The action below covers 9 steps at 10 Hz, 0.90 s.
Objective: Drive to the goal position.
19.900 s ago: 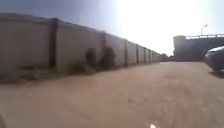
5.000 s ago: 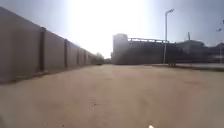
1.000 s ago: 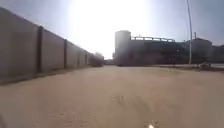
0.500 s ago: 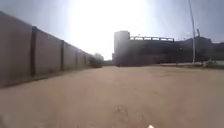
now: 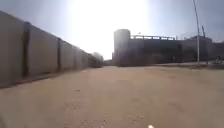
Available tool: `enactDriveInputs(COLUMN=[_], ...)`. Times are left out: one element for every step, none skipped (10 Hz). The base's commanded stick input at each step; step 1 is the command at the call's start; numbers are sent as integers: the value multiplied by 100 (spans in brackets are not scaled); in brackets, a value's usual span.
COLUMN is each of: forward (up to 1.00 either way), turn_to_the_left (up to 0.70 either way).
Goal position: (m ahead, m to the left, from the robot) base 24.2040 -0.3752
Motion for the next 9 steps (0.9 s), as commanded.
enactDriveInputs(forward=[100, 100, 100, 100, 100, 100, 100, 100, 100], turn_to_the_left=[0, 0, 0, 0, 0, 0, 0, 0, 0])
